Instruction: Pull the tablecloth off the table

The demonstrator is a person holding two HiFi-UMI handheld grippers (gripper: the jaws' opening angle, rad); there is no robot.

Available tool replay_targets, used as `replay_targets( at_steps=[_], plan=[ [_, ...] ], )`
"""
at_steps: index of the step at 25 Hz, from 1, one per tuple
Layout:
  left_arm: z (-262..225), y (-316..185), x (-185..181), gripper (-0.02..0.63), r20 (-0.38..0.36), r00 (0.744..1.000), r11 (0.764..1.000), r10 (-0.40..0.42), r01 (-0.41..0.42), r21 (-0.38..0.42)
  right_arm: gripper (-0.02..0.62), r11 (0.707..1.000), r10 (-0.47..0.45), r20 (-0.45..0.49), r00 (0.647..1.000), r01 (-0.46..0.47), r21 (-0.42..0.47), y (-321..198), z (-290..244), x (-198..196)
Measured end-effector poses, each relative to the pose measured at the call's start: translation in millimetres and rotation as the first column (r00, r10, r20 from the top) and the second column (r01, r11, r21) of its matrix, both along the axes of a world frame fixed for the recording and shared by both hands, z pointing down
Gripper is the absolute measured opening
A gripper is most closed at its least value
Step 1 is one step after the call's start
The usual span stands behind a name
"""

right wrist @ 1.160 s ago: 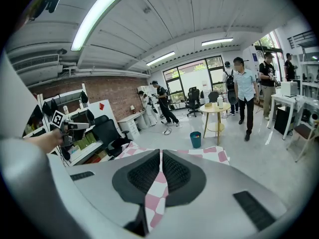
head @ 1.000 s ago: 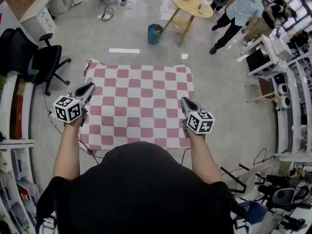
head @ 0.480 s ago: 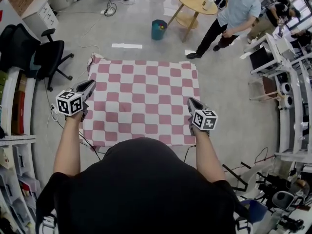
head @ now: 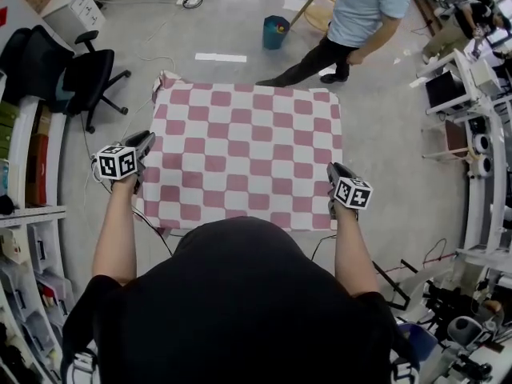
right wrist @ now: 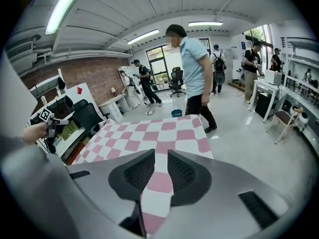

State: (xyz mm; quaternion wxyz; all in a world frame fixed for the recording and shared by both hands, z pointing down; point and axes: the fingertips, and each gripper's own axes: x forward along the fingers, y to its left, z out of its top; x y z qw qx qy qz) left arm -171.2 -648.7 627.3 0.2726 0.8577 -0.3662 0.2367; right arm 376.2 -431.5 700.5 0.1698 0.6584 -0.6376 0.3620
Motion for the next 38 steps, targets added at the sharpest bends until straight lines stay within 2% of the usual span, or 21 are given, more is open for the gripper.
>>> replay_targets(
  at_steps=[8,15,19,23,27,32,35,38],
  plan=[
    [74.5,5.1,-48.6,0.152,0.109,0.992,0.991,-0.071,0.082,-0.109,0.132,0.995,0.015,0.013,1.000,-0.014,-0.096,14.0,58.2,30.2],
    [123.8,17.8,-82.6,0.177,0.142,0.978,0.962,-0.152,0.180,-0.206,0.159,0.976,0.067,-0.034,0.997,-0.072,-0.205,43.9,91.5,68.7],
    [155.9,24.6,-100.3,0.198,0.170,0.972,0.945,-0.165,0.205,-0.256,0.168,0.959,0.098,-0.009,0.995,-0.097,-0.266,60.3,120.5,83.1],
    [182.5,33.4,-106.2,0.240,0.153,0.976,0.931,-0.154,0.195,-0.307,0.189,0.951,0.129,0.050,0.990,-0.110,-0.288,69.5,144.1,92.2],
    [202.9,35.3,-102.3,0.284,0.127,0.983,0.925,-0.133,0.169,-0.342,0.203,0.950,0.122,0.084,0.989,-0.092,-0.297,70.0,161.8,99.7],
    [223.3,38.1,-102.8,0.299,0.103,0.985,0.911,-0.138,0.167,-0.377,0.213,0.942,0.158,0.125,0.979,-0.112,-0.316,80.0,185.5,110.3],
    [232.6,39.0,-98.0,0.307,0.088,0.988,0.907,-0.123,0.148,-0.394,0.215,0.939,0.185,0.177,0.967,-0.121,-0.323,83.2,198.5,110.8],
    [246.4,39.1,-89.2,0.339,0.070,0.989,0.901,-0.131,0.148,-0.407,0.216,0.939,0.222,0.265,0.938,-0.133,-0.316,85.8,205.9,110.9]
  ],
)
